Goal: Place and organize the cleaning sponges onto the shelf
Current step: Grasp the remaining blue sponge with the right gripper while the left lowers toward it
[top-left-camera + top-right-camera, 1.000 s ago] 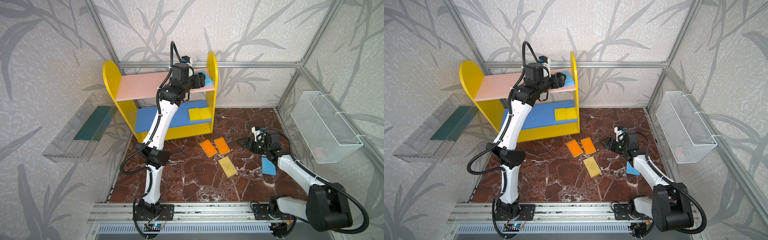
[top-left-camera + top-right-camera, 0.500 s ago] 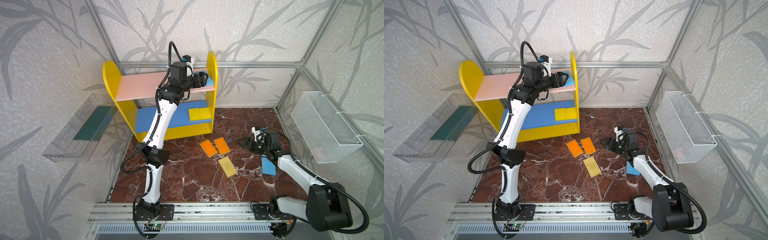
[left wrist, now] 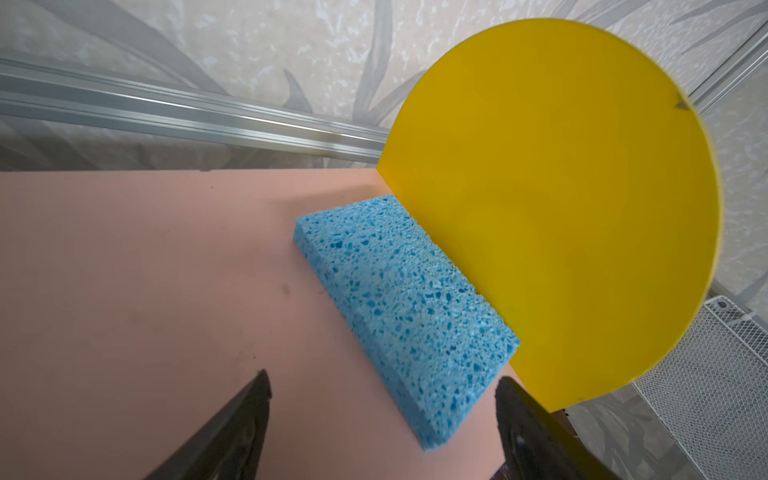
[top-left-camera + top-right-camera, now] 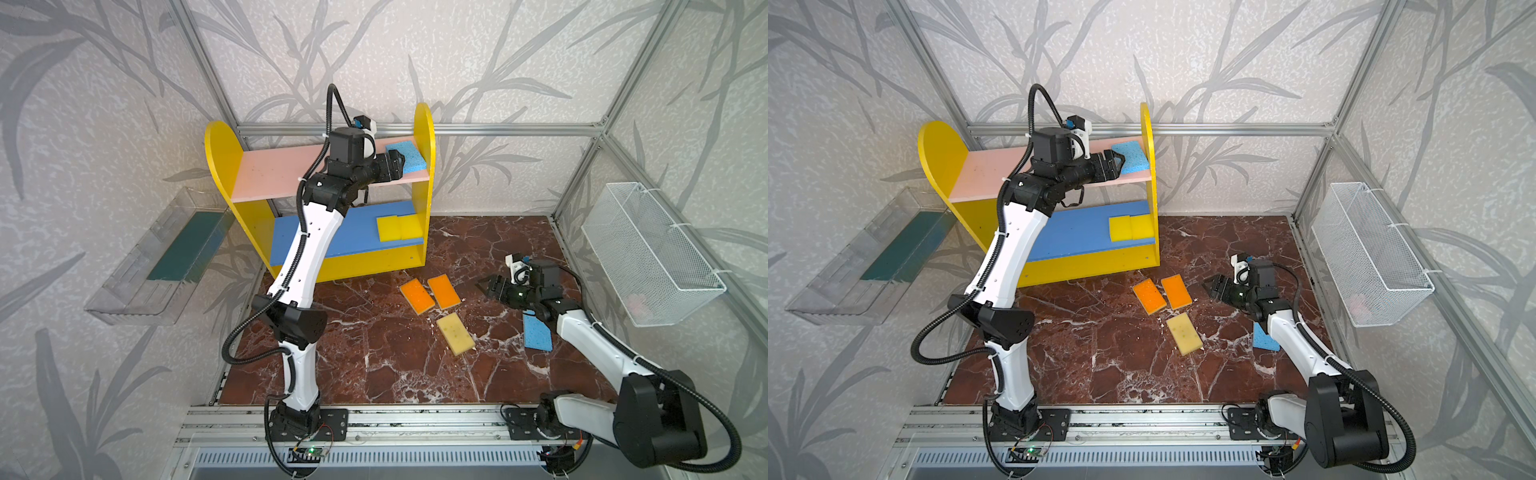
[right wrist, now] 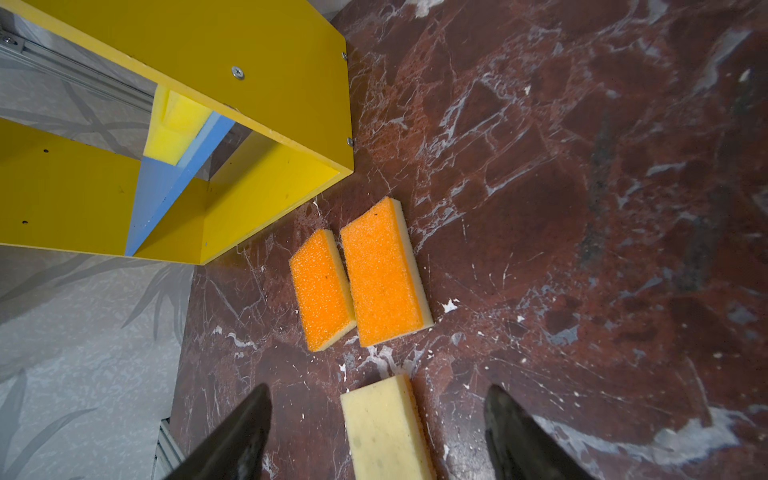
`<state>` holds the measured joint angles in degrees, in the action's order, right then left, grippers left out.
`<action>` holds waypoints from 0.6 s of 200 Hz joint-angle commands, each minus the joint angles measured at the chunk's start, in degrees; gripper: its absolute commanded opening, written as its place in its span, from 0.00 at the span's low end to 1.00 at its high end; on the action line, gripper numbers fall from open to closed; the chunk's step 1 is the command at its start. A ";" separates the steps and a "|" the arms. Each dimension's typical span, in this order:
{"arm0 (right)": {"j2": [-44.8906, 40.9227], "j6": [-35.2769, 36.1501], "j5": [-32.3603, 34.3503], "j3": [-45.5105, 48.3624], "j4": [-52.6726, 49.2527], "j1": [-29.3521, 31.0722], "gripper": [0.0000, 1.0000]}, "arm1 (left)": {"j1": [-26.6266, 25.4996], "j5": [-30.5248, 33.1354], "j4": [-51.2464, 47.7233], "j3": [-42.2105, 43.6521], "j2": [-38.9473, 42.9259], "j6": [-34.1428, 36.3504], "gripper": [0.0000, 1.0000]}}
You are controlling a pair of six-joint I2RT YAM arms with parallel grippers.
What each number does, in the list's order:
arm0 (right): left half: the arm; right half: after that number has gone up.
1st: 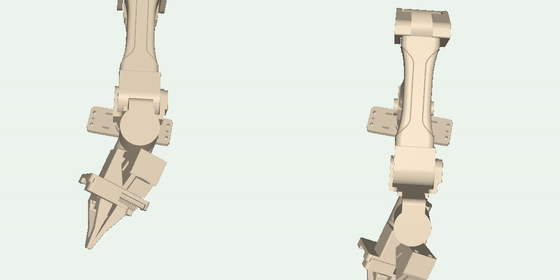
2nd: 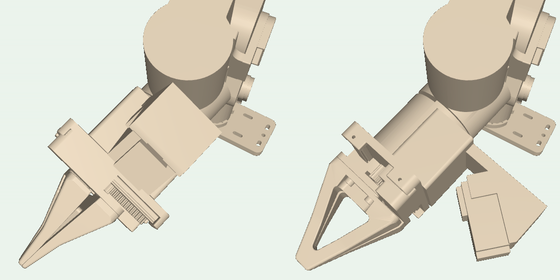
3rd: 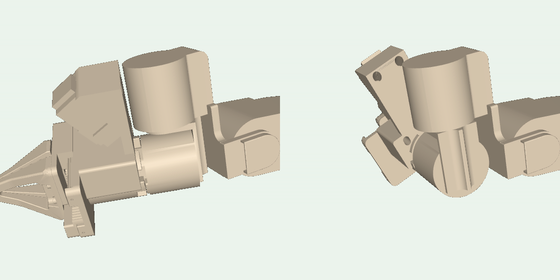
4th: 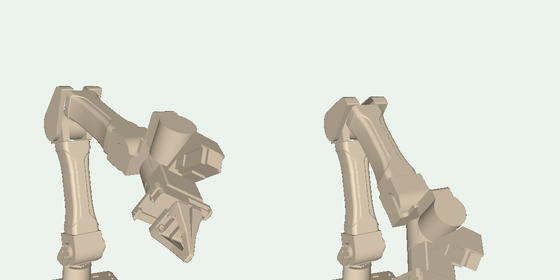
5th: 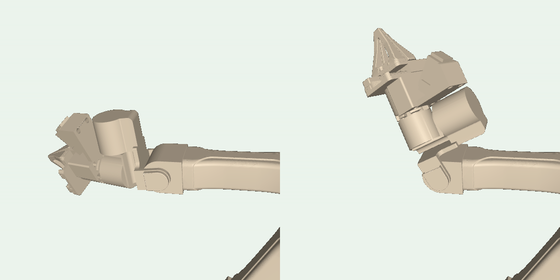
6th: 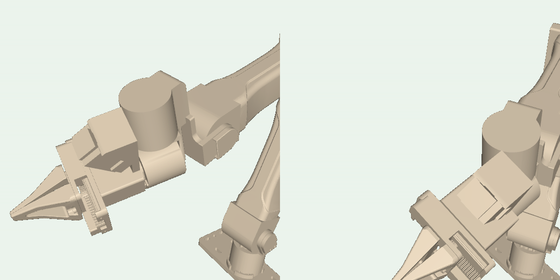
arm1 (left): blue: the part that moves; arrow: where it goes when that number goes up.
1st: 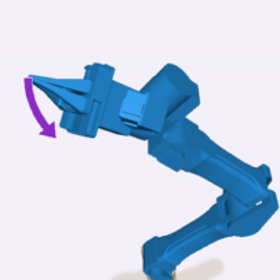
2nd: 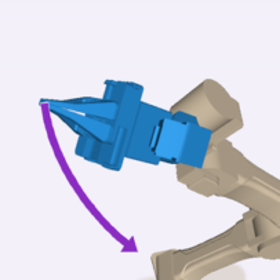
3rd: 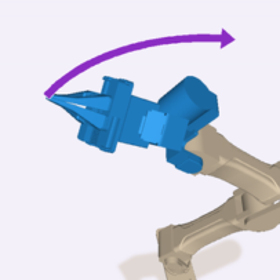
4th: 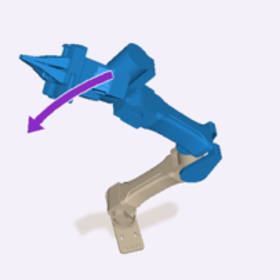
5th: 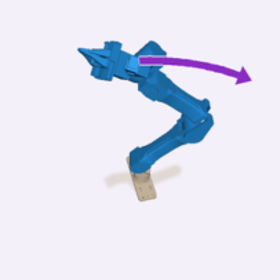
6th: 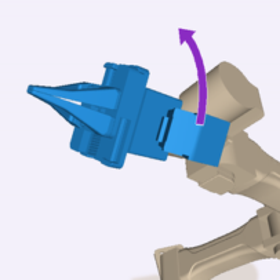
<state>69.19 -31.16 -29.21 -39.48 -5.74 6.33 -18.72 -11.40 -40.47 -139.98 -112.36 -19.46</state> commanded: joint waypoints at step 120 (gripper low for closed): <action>-12.92 -3.15 19.43 4.74 -21.48 -14.99 0.88 | -12.06 3.83 42.29 78.64 39.60 -15.14 0.86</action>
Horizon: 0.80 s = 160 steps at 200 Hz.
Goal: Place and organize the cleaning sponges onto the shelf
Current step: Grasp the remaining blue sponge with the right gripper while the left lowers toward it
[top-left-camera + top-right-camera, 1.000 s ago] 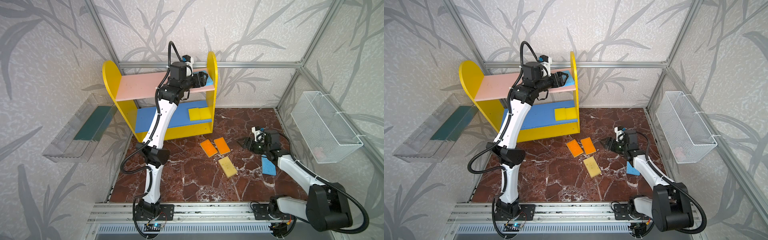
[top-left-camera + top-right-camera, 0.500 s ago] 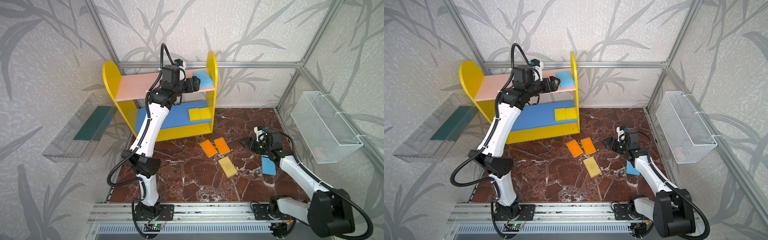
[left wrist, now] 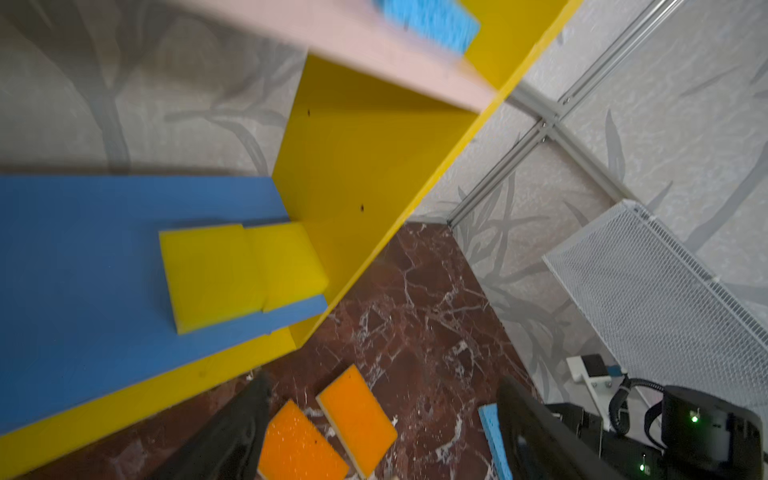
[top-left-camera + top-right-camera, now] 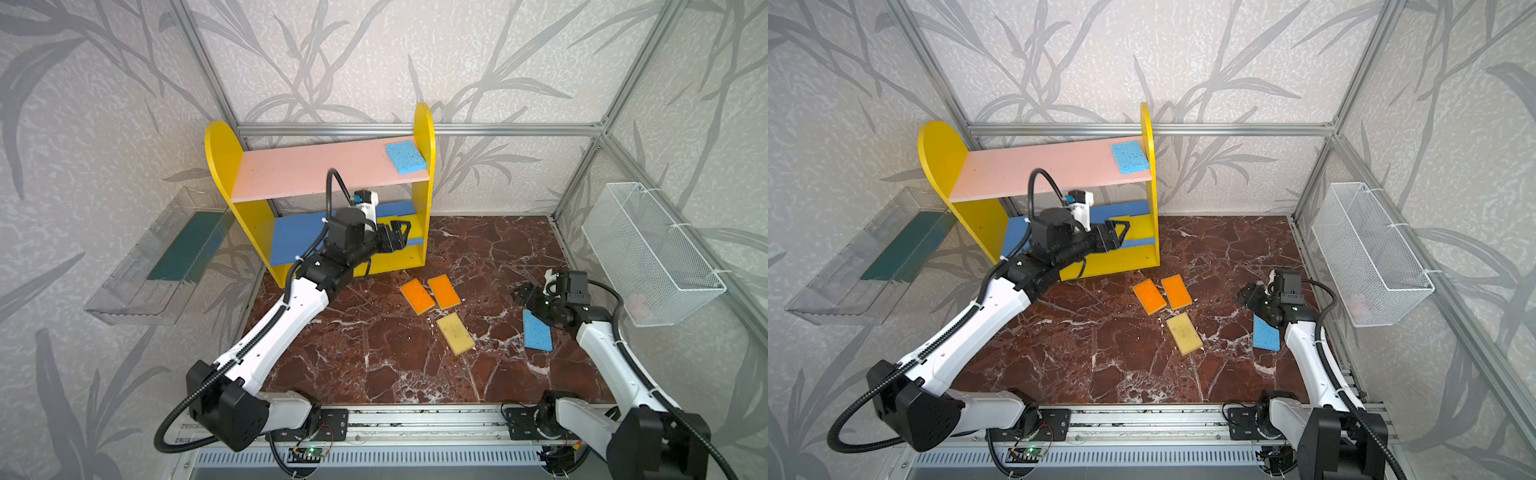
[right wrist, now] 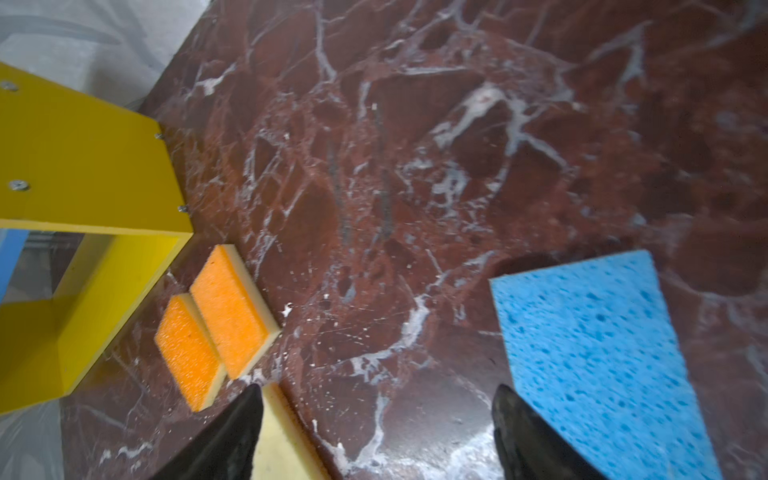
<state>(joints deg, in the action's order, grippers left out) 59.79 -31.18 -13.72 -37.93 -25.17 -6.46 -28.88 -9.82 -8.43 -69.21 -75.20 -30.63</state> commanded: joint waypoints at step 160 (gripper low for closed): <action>16.35 -5.67 -11.26 10.26 13.81 -18.47 0.79 | -5.17 -5.28 28.90 33.64 -2.41 -12.61 0.83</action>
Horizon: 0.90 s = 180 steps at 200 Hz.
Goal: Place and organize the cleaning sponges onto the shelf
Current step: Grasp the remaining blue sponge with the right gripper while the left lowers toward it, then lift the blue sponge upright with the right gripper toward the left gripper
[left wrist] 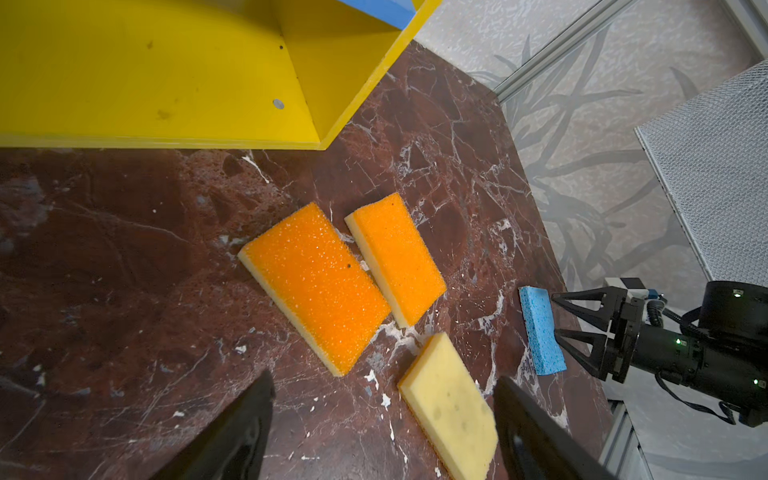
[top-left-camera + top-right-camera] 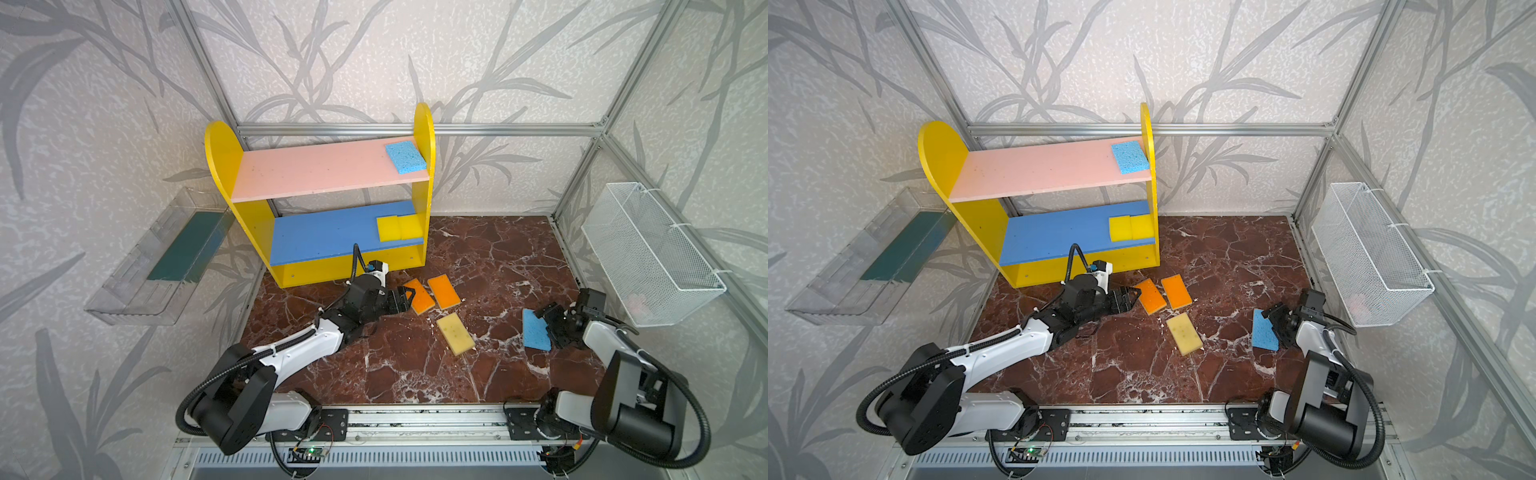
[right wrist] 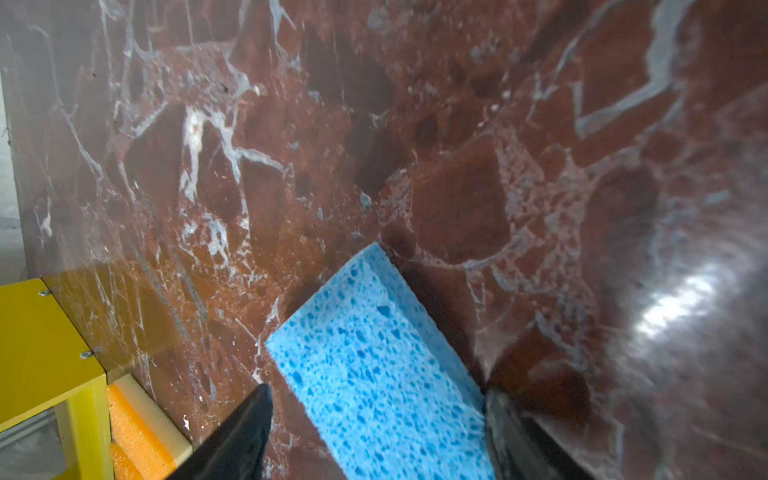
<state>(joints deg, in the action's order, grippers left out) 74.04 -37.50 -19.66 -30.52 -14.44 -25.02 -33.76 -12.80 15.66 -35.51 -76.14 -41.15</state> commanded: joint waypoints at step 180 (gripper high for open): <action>4.87 7.39 -2.99 1.51 0.29 18.07 0.35 | -0.60 -0.22 -1.60 1.49 1.36 -1.44 0.82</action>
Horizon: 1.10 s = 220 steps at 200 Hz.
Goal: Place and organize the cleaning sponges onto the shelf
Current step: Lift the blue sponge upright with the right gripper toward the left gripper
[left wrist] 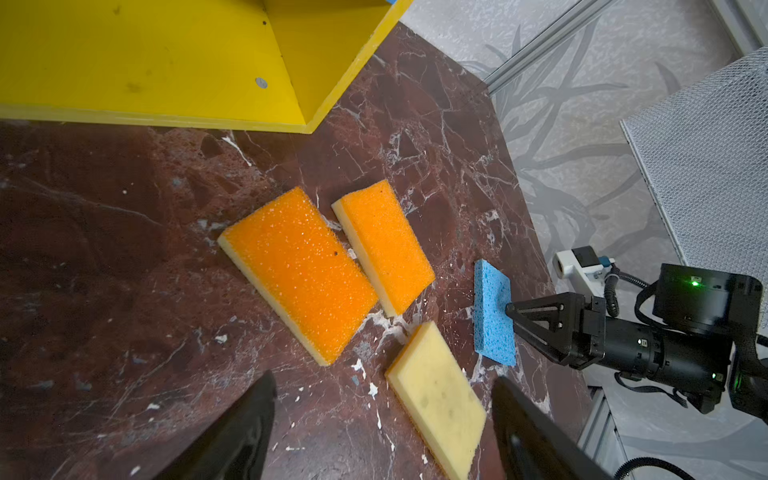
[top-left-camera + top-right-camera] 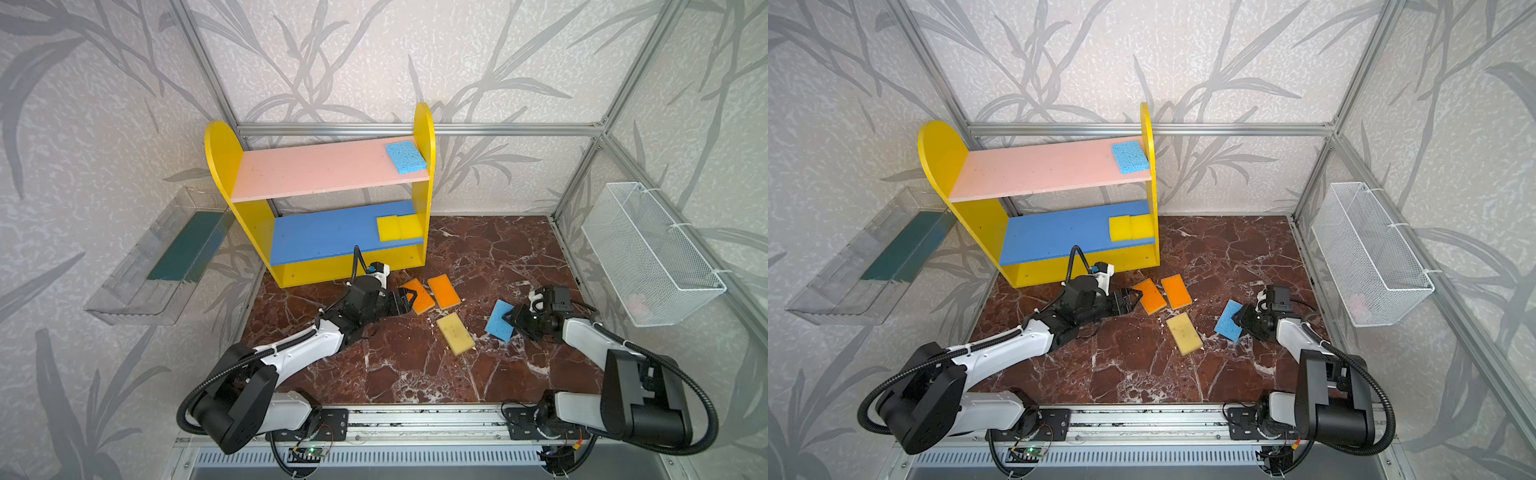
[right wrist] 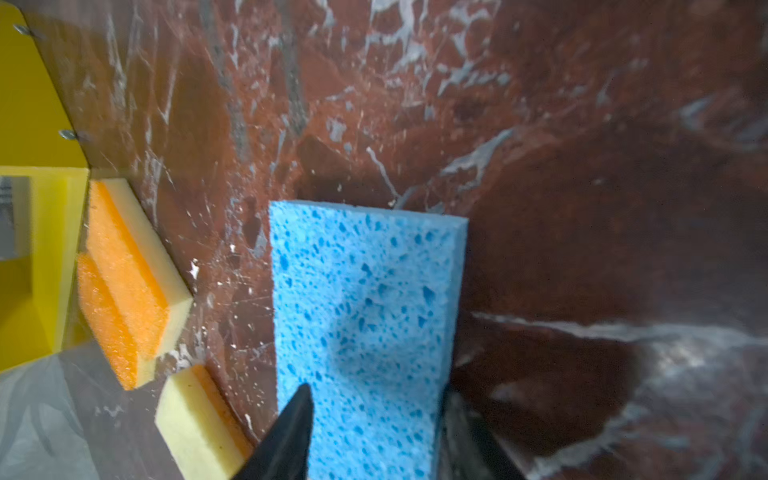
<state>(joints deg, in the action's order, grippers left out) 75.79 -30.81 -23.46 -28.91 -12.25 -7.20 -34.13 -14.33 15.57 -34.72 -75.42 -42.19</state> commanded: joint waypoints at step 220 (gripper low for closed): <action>-7.76 -5.13 -14.11 -8.84 4.76 10.63 0.00 | -10.97 -10.62 -1.91 -23.27 -20.02 -2.04 0.50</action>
<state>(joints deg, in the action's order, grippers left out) 68.31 -34.06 -33.87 -35.92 -10.13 3.20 -44.31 -23.44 12.01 -55.09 -93.58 -42.70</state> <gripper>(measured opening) 0.047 0.494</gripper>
